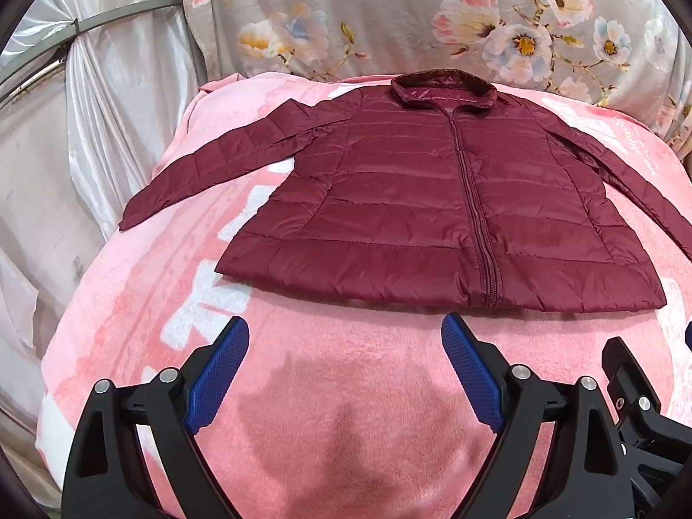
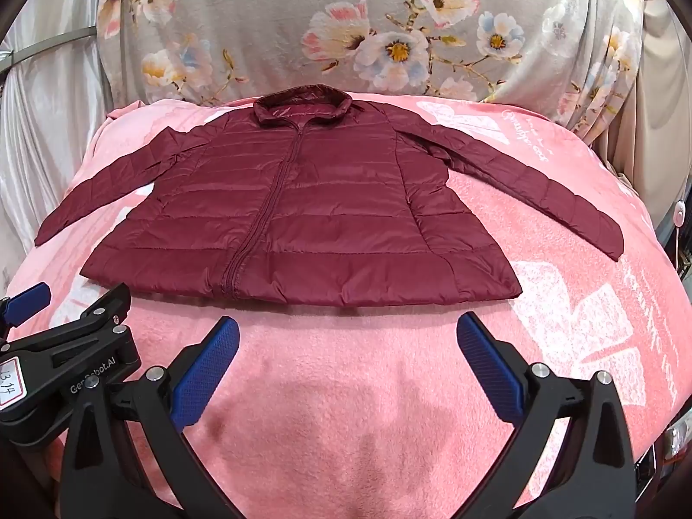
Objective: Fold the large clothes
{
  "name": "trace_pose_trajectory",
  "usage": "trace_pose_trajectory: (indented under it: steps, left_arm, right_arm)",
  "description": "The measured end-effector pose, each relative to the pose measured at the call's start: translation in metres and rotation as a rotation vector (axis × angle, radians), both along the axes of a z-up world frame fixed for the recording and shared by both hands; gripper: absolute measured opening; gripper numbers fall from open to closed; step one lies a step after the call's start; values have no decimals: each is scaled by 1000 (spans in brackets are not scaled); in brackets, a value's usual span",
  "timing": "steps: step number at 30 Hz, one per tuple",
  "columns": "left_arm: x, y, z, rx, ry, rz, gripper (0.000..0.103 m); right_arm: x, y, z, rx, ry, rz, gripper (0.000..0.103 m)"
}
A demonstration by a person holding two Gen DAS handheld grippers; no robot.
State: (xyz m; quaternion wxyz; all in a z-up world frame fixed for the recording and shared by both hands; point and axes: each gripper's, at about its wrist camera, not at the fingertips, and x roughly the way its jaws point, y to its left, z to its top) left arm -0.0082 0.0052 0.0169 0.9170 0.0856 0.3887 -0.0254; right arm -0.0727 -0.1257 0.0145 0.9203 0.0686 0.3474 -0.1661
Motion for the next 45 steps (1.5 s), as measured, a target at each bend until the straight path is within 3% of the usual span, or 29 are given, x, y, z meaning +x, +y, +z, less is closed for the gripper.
trace_pose_trajectory:
  steps: [28, 35, 37, 41, 45]
  left_arm:
    - [1, 2, -2, -1, 6, -1, 87]
    - [6, -1, -17, -5, 35, -27, 89]
    - [14, -3, -21, -8, 39, -23, 89]
    - [34, 2, -23, -28, 43, 3, 89]
    - [57, 15, -20, -47, 17, 57, 89]
  right_arm:
    - [6, -2, -11, 11, 6, -1, 98]
    - [12, -22, -24, 82, -2, 12, 98]
    - [9, -40, -28, 116, -32, -23, 98]
    - [-1, -97, -35, 153, -100, -196, 98]
    - [-16, -173, -35, 120, -162, -399, 98]
